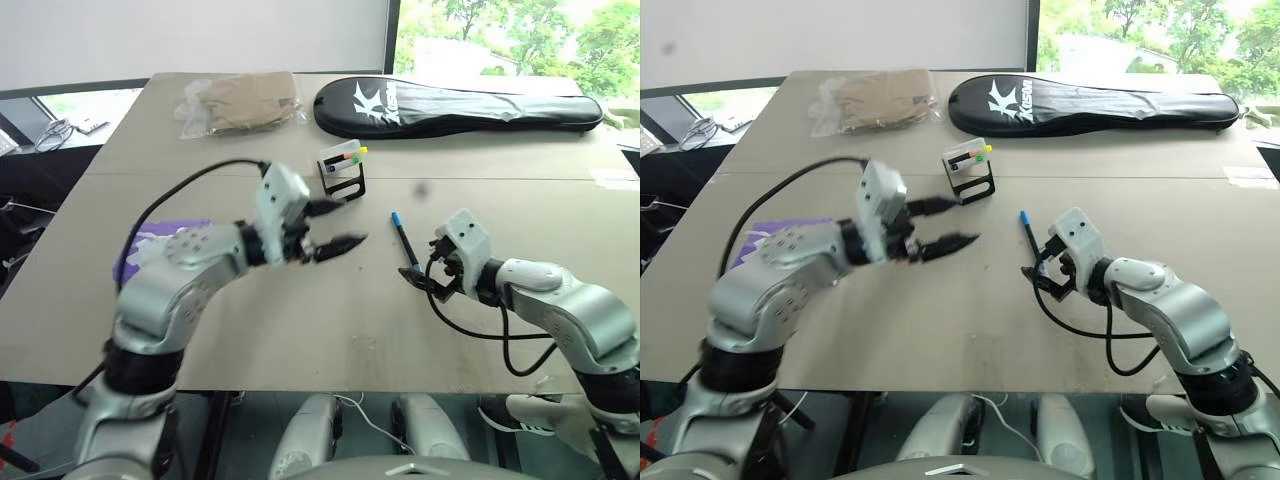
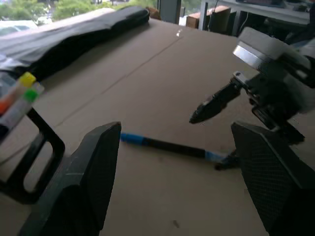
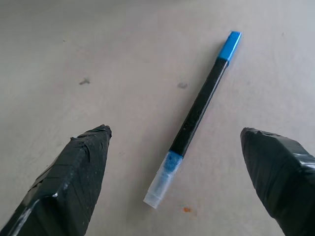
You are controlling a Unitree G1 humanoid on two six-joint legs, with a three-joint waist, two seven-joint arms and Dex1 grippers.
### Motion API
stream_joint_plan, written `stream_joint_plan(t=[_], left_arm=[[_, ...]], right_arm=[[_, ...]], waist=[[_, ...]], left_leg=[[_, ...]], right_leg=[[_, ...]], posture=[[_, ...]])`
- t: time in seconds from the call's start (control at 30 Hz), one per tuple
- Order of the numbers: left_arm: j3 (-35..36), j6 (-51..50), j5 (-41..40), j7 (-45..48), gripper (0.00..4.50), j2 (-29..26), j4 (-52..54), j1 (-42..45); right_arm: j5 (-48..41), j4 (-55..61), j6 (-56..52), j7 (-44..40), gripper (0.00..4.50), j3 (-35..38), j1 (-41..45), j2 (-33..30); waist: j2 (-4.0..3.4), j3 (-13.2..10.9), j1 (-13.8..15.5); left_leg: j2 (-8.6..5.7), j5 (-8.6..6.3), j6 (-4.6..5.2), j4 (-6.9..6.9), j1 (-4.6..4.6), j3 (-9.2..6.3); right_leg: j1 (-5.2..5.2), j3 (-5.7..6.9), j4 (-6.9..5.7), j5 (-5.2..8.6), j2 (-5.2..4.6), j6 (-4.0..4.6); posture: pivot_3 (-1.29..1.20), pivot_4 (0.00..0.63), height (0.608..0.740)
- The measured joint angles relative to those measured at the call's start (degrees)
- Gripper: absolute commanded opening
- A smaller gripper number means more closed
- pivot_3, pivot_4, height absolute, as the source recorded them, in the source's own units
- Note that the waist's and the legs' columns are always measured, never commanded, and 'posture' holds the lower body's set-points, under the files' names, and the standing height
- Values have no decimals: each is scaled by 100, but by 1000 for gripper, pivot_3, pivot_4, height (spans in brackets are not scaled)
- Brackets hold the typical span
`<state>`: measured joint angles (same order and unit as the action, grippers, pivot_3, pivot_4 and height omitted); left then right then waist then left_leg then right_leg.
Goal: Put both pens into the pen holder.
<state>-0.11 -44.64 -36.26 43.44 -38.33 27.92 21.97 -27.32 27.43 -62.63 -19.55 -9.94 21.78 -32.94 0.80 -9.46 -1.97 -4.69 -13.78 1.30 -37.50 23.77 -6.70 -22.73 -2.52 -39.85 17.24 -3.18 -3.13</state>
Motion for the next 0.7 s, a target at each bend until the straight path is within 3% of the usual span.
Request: stream_joint_plan(t=[0.17,0.27,0.4,0.53,0.67,0.7], left_arm=[[459,-461,-574,196,3681,-617,569,-643],[497,-456,-517,273,3681,-896,652,-920],[420,-536,-324,-146,3681,-742,533,-765],[239,-1112,-586,-765,3681,-151,544,-339],[146,-1571,-715,-1116,3703,10,561,-62],[146,-1706,-771,-1183,3703,51,524,49]], right_arm=[[92,-155,-313,60,4500,-62,92,137],[152,-223,-353,16,4500,-63,110,148],[209,-282,-340,-21,4500,-55,129,168],[231,-285,-336,-51,4500,-55,134,169],[239,-257,-442,-97,3489,-36,128,152],[260,-256,-492,-90,2937,-18,125,148]], waist=[[0,1,103],[-2,1,112],[0,2,121],[3,4,117],[3,4,99],[4,5,104]], left_leg=[[-3,0,0,2,-1,-4],[-3,0,0,5,-3,-3],[-3,-1,0,4,-5,-4],[-4,-1,0,3,-3,-3],[-3,-1,0,3,-5,-3],[-3,0,0,3,-5,-4]], right_leg=[[0,2,1,0,-4,0],[2,1,1,0,-3,1],[4,3,2,0,-4,1],[4,4,1,-1,-5,0],[3,3,-2,-1,-1,0],[4,4,-2,-1,-1,0]], posture=[[0,150,740],[0,150,740],[0,150,740],[0,150,740],[0,150,740],[0,150,740]])
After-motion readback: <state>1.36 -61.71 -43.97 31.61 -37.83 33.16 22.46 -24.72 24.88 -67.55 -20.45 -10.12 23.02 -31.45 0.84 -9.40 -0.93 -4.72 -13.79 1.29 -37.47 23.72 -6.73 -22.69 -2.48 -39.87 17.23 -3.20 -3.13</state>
